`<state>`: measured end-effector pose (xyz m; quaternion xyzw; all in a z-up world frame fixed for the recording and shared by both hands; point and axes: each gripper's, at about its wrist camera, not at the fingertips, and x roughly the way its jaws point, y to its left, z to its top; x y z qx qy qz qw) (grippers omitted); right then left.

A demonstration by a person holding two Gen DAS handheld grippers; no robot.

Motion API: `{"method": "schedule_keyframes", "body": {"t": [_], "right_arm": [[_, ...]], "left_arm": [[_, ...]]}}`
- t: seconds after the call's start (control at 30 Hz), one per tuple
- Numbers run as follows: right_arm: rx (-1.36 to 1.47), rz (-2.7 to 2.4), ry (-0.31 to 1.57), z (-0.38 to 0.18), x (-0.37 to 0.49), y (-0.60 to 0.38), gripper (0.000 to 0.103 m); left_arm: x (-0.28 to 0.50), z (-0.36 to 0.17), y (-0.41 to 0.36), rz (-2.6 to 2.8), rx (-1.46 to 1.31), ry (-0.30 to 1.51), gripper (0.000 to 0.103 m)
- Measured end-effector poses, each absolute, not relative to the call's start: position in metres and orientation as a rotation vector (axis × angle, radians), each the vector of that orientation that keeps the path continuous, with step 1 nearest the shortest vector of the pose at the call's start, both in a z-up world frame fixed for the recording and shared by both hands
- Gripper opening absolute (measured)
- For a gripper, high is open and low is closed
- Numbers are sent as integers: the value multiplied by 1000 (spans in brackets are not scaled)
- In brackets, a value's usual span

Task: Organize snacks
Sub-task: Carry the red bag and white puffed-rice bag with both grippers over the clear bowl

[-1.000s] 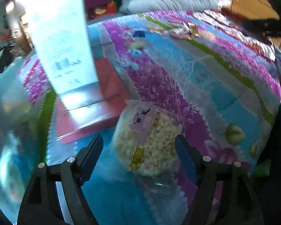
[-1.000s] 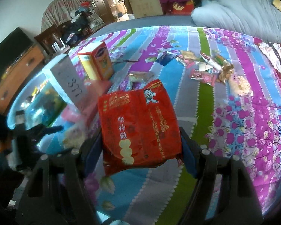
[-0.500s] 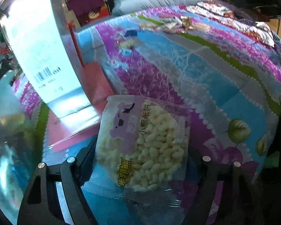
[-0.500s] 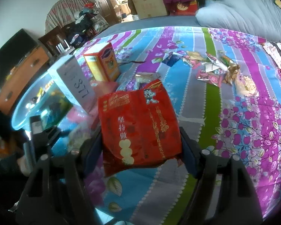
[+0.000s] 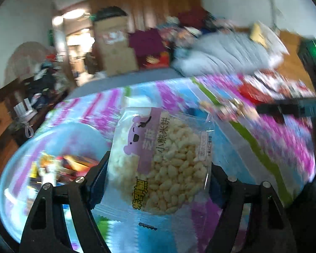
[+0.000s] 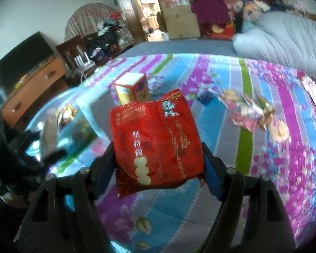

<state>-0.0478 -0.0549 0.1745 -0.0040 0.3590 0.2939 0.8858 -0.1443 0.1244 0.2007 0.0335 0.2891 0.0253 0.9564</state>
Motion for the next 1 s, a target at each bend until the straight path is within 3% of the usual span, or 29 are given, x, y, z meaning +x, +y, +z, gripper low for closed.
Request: {"method": "schedule_keyframes", "body": {"t": [0.37, 0.7, 1.0], "right_arm": [[-86, 794, 594, 254, -48, 41, 76], [-164, 981, 618, 268, -61, 161, 76], [-205, 1023, 671, 259, -62, 206, 76]], "left_arm": [[-155, 273, 238, 342, -70, 467, 80], [-152, 265, 314, 524, -166, 513, 80], [-156, 254, 338, 550, -224, 536, 80]]}}
